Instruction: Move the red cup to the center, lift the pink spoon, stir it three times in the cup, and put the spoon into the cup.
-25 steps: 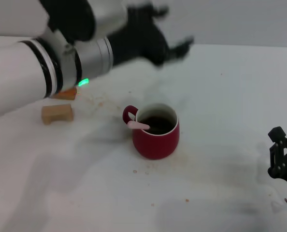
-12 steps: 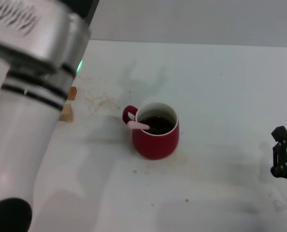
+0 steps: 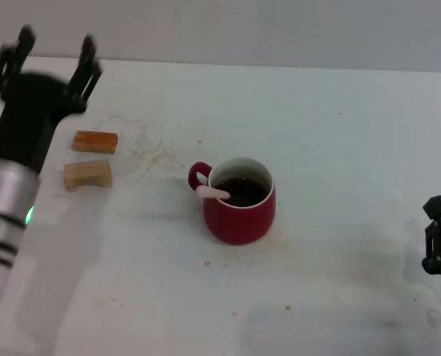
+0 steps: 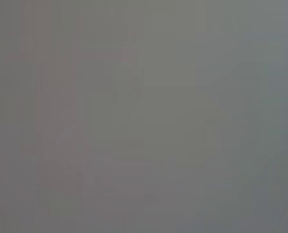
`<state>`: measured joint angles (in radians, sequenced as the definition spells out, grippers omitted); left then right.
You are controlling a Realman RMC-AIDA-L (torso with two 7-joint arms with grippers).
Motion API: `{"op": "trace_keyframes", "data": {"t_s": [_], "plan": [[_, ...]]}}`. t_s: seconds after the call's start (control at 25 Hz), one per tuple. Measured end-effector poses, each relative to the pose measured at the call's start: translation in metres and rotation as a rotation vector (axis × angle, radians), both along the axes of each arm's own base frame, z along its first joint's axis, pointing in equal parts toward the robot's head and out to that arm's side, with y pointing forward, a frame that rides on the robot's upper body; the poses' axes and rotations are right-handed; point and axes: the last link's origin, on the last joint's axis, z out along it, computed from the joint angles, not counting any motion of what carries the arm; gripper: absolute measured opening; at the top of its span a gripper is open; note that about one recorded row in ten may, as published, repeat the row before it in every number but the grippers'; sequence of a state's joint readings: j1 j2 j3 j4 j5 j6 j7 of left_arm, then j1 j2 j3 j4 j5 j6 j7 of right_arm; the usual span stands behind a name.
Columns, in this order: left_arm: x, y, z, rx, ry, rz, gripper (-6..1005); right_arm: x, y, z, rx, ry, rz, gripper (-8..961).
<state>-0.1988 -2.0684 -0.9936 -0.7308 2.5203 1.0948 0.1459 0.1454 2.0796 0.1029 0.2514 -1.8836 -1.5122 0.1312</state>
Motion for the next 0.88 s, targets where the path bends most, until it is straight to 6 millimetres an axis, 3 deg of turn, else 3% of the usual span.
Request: {"op": "trace_keyframes", "data": {"t_s": [0.08, 0.2, 0.56, 0.88], "plan": [[-0.022, -0.007, 0.002, 0.01, 0.023, 0.026, 834, 0.0, 0.0, 0.001, 0.002, -0.001, 0.003, 0], [-0.035, -0.017, 0.008, 0.042, 0.022, 0.026, 834, 0.001, 0.001, 0.002, 0.004, -0.008, 0.005, 0], [-0.049, -0.025, 0.01, 0.042, 0.049, 0.058, 834, -0.003, 0.002, 0.004, 0.024, -0.001, 0.026, 0], [-0.062, -0.029, 0.01, -0.007, -0.014, 0.087, 834, 0.0, 0.003, 0.022, 0.111, -0.018, 0.053, 0]]}}
